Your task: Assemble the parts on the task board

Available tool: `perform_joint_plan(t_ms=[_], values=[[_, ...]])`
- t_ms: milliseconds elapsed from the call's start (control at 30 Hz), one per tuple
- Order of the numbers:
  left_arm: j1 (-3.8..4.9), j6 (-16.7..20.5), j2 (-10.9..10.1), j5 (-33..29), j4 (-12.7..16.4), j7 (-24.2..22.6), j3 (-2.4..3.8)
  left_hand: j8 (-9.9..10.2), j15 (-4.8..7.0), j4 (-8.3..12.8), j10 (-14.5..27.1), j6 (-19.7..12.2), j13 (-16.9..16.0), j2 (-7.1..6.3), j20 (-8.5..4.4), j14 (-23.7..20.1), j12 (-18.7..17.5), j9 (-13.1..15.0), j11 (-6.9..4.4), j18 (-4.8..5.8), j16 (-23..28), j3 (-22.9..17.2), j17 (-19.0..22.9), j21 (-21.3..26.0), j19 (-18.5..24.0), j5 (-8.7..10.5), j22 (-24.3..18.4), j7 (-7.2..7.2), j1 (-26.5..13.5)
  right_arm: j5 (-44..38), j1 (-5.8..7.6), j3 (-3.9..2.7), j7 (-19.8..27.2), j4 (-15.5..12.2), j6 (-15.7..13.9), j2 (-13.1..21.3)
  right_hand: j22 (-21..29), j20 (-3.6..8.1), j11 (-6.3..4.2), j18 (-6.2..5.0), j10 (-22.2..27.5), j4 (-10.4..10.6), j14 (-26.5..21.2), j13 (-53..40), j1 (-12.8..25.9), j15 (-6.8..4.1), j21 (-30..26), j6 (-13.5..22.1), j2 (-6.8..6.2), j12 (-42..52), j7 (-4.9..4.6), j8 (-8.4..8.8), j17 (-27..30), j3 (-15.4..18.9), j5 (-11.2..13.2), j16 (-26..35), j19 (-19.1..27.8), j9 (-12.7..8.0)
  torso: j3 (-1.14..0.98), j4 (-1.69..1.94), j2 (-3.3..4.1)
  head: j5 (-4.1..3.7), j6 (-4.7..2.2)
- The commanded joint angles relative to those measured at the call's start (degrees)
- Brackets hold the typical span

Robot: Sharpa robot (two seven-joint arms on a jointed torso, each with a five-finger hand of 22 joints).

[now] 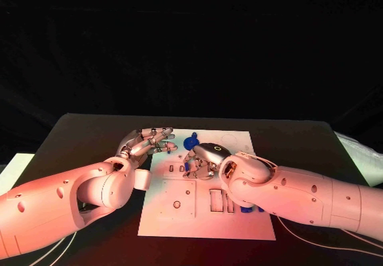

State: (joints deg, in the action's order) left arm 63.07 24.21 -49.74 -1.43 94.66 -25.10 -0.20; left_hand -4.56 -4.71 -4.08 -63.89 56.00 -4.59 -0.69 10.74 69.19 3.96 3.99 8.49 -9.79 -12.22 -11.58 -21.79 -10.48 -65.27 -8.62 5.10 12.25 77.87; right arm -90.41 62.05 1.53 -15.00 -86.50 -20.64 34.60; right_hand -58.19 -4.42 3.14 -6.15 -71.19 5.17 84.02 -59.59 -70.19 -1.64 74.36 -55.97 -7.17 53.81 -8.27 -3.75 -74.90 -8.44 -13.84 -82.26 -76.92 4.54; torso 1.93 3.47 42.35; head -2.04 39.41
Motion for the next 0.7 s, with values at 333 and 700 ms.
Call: perform_joint_plan(t_ms=[333, 700], values=[[0.11, -1.7, -0.6, 10.7, -0.5, 9.4, 0.04, -1.7, 5.33, -0.8, -10.4, 5.3, -2.6, -0.99, -5.22, 17.2, 3.6, 0.7, -4.74, -0.66, -29.6, -2.0, -23.1, -10.1, -14.8, 0.2, 5.7, -3.99, -2.3, 10.5, 2.27, -1.31, 15.8, -7.9, -7.7, 7.5, 0.7, -0.44, 0.44, 0.02, 0.8, 0.6, 3.3, 0.2, -1.1, 0.69, -0.7, 2.4, 0.11, -0.1, -0.45, -0.03, -2.9, 2.6, -1.3, 0.6, 0.6, -0.4, -0.33, -0.18, -0.83, 0.48, -0.24], [4.09, -12.7, 0.2, 37.5, -3.0, 41.6, 0.06, -6.2, 7.48, -10.1, -11.8, 7.7, -19.7, -2.32, -8.04, 18.6, 21.2, 4.7, -7.06, 1.8, -69.1, 8.5, -59.2, -34.8, -15.8, 3.29, 30.3, -6.87, -10.4, 32.6, 8.73, -1.41, 20.4, -11.5, -5.9, 19.6, 0.5, -0.38, 0.19, 0.05, -0.1, -1.3, 3.3, -0.9, -5.7, 0.51, -0.6, 1.6, 3.14, 1.9, -0.3, -0.9, -2.5, 1.3, -3.3, 1.0, 0.5, -0.2, -1.07, -0.74, -3.2, 1.37, 0.56]])
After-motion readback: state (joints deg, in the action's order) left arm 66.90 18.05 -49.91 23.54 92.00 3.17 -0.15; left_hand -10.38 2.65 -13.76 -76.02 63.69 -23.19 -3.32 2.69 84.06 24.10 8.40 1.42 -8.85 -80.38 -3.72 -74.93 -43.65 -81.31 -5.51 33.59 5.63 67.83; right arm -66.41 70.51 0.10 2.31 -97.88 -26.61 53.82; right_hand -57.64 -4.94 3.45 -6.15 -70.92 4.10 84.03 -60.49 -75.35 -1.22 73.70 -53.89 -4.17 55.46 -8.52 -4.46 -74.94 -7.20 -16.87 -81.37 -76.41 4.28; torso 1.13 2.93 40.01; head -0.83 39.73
